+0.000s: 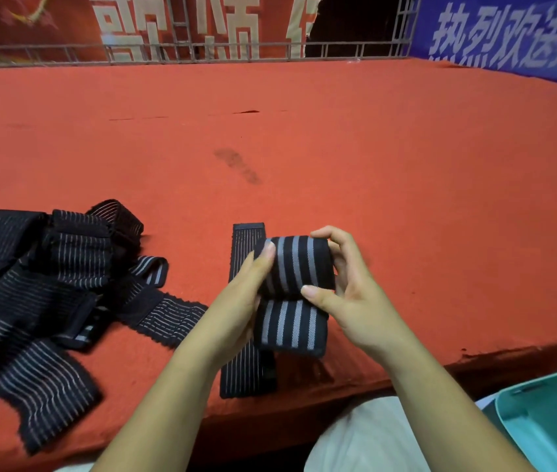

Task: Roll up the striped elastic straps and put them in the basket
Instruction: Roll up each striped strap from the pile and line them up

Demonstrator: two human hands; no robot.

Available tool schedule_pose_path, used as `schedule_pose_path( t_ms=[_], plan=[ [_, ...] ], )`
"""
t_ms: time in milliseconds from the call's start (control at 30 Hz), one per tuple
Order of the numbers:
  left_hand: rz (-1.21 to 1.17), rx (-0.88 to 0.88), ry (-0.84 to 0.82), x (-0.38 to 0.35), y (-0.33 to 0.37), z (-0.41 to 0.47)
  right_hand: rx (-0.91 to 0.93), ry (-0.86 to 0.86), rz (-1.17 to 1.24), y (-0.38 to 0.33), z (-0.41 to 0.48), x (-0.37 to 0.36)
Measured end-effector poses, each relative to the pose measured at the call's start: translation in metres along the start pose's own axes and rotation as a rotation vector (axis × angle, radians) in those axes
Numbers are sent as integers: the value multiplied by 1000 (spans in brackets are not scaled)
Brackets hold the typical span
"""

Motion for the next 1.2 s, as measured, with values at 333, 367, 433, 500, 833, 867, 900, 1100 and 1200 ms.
schedule_pose_path(
  t_ms=[333,367,433,500,833,867,900,1100,1200],
  plan=[
    [-270,-65,-42,-9,-6,0,-250,185,142,15,3,3],
    [-263,-80,-44,-9,-8,2,-285,199,103,18,6,4],
    [-195,-112,-42,-11,-12,5,-321,185,78,21,9,6],
    [-165,-131,-38,-14,-16,10,-315,148,101,21,13,13],
    [7,-105,-52,-28,-9,69,-309,30,172,33,68,76],
    [27,-99,-54,-32,-8,78,-312,34,144,37,75,83],
    [49,-103,-57,-36,-9,88,-313,32,116,41,82,90],
    [192,-151,-41,-61,-24,153,-306,-10,-113,70,118,134],
    [272,-157,-7,-77,-39,185,-332,-48,-175,92,136,153]
  ],
)
Point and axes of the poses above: each hand's wrist, its own z-axis towards the middle knuckle, its own x-axis out of the back of the hand, y = z × x, the point moved 1 cm from there along z, towards the middle knuckle, and after that the axes turned 11 degrees about y, right-handed, at the moved point
